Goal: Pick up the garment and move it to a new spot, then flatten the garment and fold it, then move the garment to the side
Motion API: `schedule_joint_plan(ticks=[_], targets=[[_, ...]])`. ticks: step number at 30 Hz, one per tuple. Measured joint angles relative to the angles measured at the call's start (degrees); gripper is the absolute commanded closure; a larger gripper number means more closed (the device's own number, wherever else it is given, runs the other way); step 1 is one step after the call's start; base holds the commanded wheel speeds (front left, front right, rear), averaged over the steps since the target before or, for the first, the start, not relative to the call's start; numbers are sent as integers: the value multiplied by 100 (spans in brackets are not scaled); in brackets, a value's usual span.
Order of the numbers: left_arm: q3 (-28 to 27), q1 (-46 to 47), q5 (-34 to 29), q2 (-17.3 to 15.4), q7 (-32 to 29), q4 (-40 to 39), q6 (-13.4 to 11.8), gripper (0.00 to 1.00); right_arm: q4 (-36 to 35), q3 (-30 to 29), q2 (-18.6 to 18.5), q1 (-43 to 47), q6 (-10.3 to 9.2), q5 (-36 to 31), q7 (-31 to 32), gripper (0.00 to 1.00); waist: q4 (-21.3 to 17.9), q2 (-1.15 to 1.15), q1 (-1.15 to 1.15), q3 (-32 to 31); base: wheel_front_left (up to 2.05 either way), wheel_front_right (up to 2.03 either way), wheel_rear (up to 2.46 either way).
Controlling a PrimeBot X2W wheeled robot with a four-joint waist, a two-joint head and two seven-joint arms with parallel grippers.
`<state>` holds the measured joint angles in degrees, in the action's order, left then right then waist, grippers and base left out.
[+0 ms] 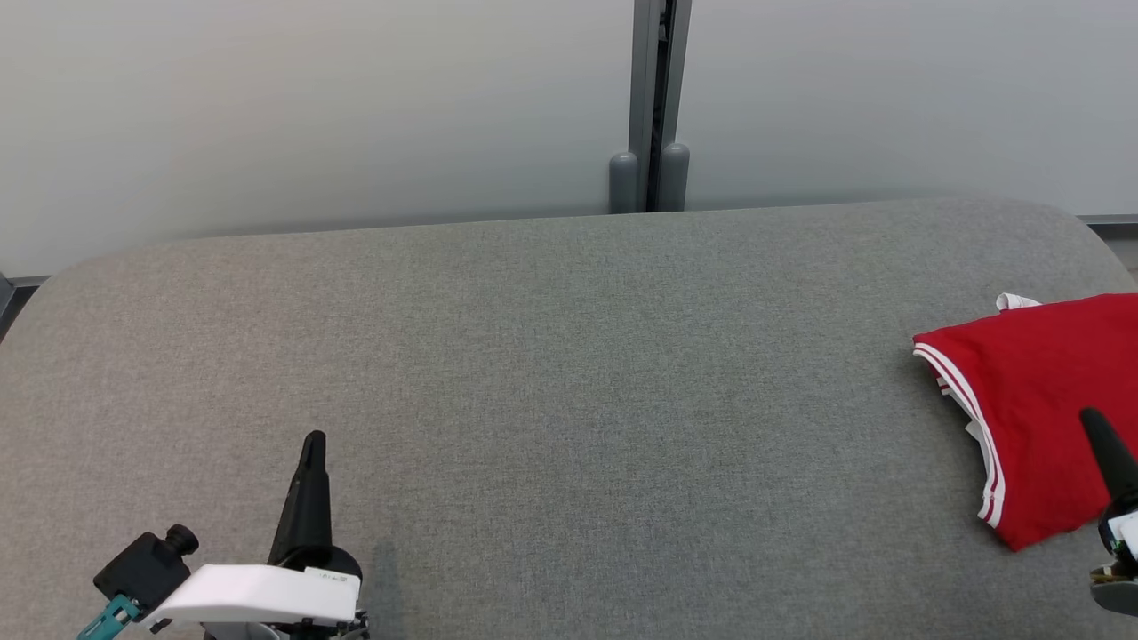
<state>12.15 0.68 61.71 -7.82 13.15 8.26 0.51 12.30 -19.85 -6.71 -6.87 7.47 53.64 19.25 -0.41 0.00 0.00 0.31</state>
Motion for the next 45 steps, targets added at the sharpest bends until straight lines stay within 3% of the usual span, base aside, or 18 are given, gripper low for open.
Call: schedule_joint_plan(ticks=[45], targets=[[181, 485, 2292, 343, 111, 394, 441, 100, 1062, -866, -96, -736, -5, 2321, 954, 100, 25, 0, 0, -6, 0, 0, 0]])
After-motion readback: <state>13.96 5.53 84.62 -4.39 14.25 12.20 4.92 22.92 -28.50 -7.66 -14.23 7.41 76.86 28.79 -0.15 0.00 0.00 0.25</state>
